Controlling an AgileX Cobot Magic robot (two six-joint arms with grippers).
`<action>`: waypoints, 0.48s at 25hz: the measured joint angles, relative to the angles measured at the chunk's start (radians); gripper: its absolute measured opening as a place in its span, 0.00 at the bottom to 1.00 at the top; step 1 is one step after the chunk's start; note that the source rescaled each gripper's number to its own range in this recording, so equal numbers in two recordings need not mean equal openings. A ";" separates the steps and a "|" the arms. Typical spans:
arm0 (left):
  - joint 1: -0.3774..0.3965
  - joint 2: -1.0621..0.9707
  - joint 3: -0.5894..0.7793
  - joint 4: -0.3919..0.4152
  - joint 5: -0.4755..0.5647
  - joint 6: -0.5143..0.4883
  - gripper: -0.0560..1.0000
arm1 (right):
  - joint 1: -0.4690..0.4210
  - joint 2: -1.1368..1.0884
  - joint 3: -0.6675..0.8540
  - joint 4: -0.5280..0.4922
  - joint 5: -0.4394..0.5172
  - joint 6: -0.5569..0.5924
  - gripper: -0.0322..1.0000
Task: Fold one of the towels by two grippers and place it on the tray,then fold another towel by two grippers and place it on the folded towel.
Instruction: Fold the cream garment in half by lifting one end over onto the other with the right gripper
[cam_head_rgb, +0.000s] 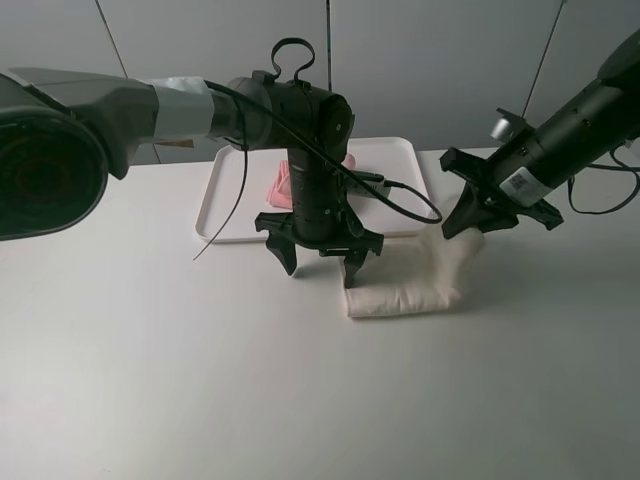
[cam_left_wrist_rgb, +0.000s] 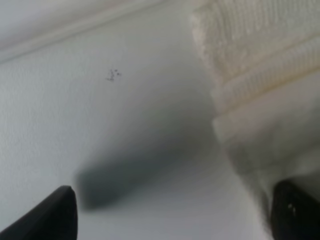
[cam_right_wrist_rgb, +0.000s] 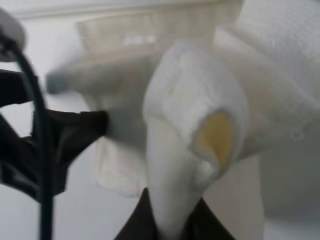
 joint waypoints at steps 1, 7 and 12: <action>0.000 0.000 0.000 0.000 0.000 0.000 1.00 | 0.000 0.000 0.000 0.030 0.007 -0.010 0.10; 0.000 0.000 0.000 0.002 0.000 0.007 1.00 | 0.000 0.000 0.000 0.073 0.015 -0.026 0.10; 0.000 0.000 0.000 0.002 0.000 0.009 1.00 | 0.000 0.000 0.004 0.094 0.015 -0.031 0.10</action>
